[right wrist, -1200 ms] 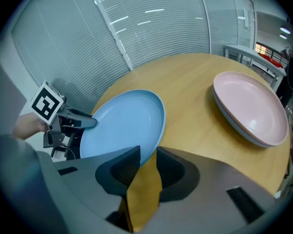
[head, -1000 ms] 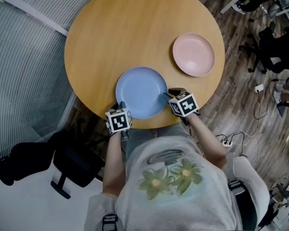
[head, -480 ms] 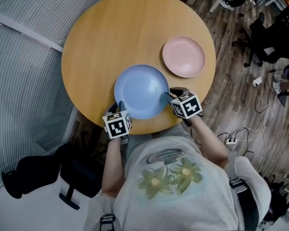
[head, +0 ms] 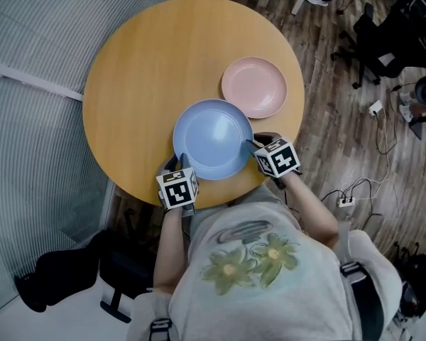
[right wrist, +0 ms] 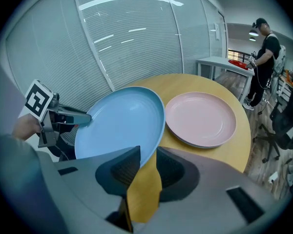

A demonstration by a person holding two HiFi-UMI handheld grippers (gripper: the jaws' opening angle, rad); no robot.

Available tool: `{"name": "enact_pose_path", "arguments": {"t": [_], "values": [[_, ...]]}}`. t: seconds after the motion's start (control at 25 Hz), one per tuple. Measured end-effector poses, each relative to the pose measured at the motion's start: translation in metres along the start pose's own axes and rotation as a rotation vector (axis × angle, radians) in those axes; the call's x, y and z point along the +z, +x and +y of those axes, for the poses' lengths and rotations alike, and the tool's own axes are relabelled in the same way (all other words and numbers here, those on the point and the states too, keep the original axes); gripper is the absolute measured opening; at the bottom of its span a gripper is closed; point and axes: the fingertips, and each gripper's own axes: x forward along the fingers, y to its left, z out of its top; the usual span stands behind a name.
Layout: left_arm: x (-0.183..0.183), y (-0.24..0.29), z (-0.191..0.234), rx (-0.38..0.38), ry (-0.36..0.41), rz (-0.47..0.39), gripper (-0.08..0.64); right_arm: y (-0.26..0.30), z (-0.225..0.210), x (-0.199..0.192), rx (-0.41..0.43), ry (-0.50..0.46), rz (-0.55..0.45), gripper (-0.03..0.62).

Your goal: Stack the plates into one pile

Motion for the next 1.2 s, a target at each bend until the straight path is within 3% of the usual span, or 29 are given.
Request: {"name": "enact_pose_path", "arguments": {"t": [0.8,1.2], "values": [[0.090,0.072,-0.139,-0.072,0.097,-0.056,0.086,-0.054,-0.161,0.011,-0.087,0.097,-0.092,0.117],[0.153,0.103,-0.179,-0.078,0.109,-0.121,0.086,-0.065,-0.228,0.050,-0.116,0.082,-0.154,0.117]]}}
